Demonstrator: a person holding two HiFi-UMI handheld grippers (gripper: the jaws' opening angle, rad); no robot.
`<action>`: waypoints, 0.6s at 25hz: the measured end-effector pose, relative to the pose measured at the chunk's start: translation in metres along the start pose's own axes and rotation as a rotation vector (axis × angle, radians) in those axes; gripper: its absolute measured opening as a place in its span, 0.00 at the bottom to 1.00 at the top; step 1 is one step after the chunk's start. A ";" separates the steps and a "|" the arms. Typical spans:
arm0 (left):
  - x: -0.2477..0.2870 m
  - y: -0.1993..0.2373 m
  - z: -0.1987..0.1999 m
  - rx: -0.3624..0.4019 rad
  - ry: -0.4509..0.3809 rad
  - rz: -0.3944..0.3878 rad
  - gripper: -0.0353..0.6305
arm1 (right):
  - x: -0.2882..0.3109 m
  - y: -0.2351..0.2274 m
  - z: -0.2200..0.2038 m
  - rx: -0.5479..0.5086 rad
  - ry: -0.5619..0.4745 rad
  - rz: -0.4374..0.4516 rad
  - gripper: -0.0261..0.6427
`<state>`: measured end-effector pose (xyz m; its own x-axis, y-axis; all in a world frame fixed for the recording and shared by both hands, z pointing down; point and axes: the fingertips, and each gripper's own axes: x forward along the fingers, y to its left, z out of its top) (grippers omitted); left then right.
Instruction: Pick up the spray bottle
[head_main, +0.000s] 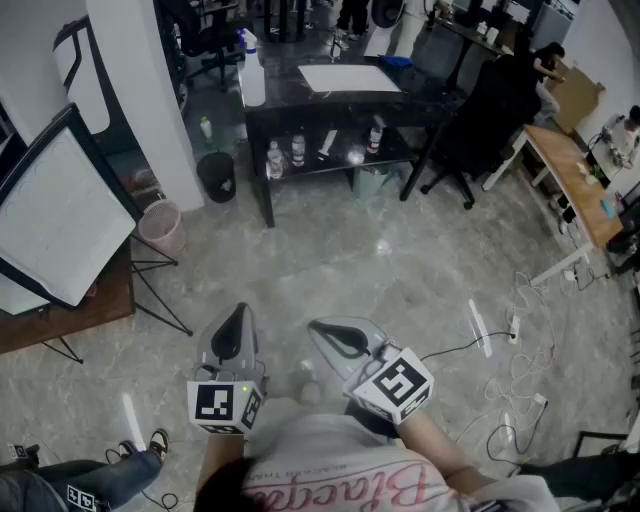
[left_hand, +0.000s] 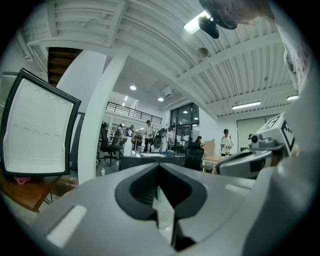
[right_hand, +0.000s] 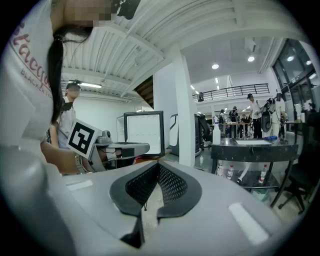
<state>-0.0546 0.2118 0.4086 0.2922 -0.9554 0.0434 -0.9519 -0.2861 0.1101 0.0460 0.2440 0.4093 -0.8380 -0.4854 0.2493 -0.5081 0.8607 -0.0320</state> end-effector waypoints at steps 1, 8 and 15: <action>0.000 -0.002 0.000 -0.001 0.000 0.000 0.05 | -0.001 0.000 0.000 0.007 -0.002 0.002 0.04; 0.009 -0.003 0.002 -0.009 0.003 0.024 0.05 | -0.006 -0.014 0.001 0.021 -0.016 0.007 0.04; 0.030 0.011 0.002 0.034 0.009 0.047 0.05 | -0.004 -0.038 -0.002 0.051 -0.047 0.009 0.04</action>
<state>-0.0565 0.1803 0.4093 0.2472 -0.9673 0.0566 -0.9672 -0.2429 0.0744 0.0691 0.2139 0.4119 -0.8504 -0.4856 0.2028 -0.5091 0.8566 -0.0838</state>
